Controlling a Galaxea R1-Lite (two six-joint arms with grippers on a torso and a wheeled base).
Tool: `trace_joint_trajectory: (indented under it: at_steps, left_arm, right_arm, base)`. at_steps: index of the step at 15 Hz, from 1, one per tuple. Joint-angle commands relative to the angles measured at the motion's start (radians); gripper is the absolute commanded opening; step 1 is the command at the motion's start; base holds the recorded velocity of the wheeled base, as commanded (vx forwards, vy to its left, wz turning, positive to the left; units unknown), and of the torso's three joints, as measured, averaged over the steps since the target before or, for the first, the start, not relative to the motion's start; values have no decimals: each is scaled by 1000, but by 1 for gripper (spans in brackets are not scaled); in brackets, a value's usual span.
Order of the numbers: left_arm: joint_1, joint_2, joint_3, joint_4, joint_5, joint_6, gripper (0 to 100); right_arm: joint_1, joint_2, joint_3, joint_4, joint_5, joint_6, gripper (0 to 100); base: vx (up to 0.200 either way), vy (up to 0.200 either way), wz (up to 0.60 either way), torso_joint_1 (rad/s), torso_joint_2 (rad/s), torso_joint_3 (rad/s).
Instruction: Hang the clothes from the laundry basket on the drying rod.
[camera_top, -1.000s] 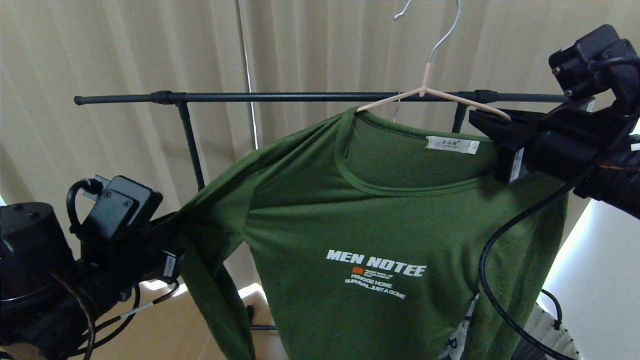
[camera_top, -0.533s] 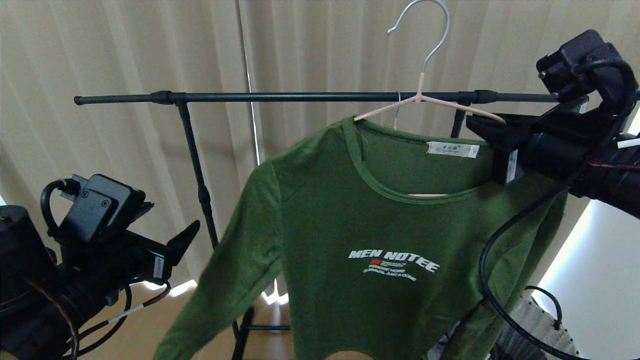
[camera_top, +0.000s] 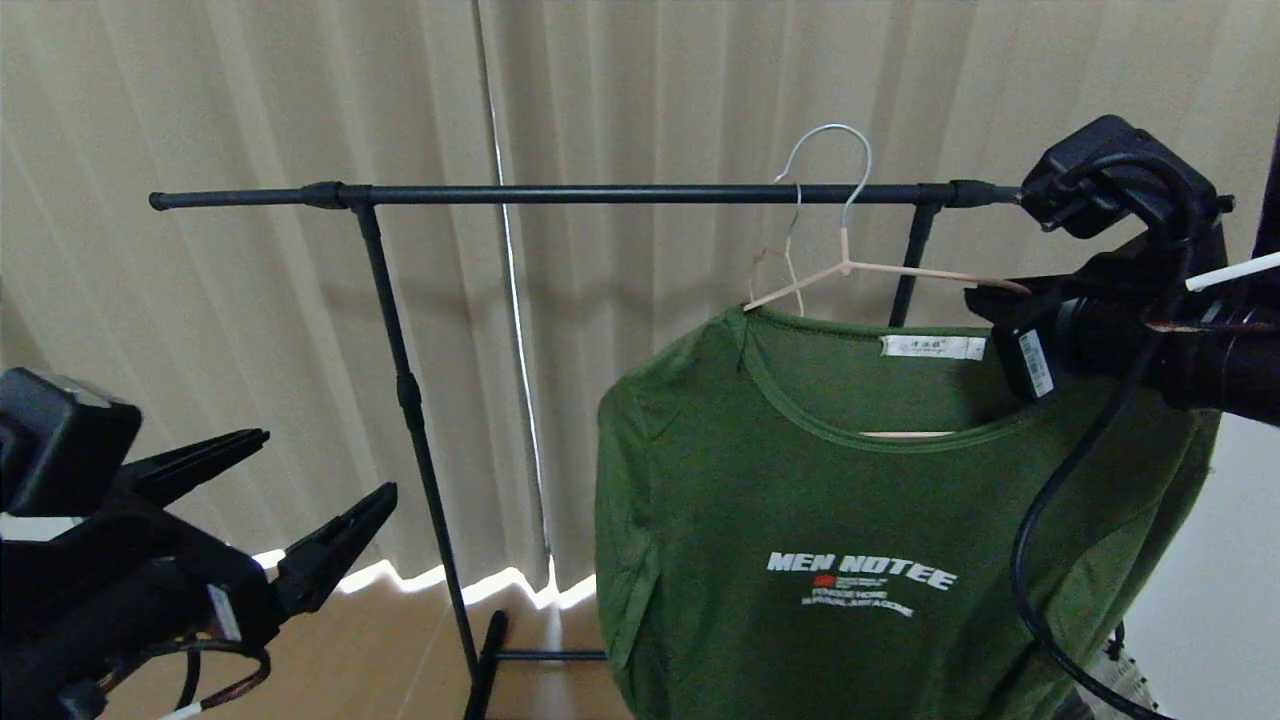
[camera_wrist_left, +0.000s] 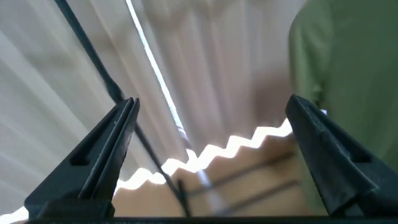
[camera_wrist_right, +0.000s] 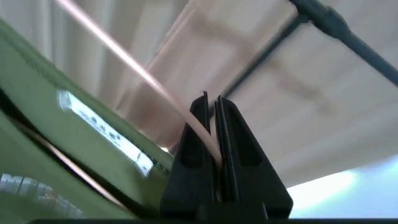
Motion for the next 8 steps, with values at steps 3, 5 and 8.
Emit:
trace_joint_trajectory:
  at_steps: [3, 5, 8]
  left_arm:
    - [44, -130, -10, 56, -57, -24, 100]
    - [44, -127, 1, 45, -57, -9, 100]
    - [74, -105, -1, 45, -57, 13, 100]
  right_arm:
    - [-9, 27, -56, 21, -52, 8, 0]
    - [-38, 29, -53, 23, -68, 9, 0]
    - [-48, 24, -53, 23, -80, 9, 0]
  base:
    - [0, 0, 0, 0, 0, 0]
    - [0, 0, 0, 0, 0, 0]
    - [0, 0, 0, 0, 0, 0]
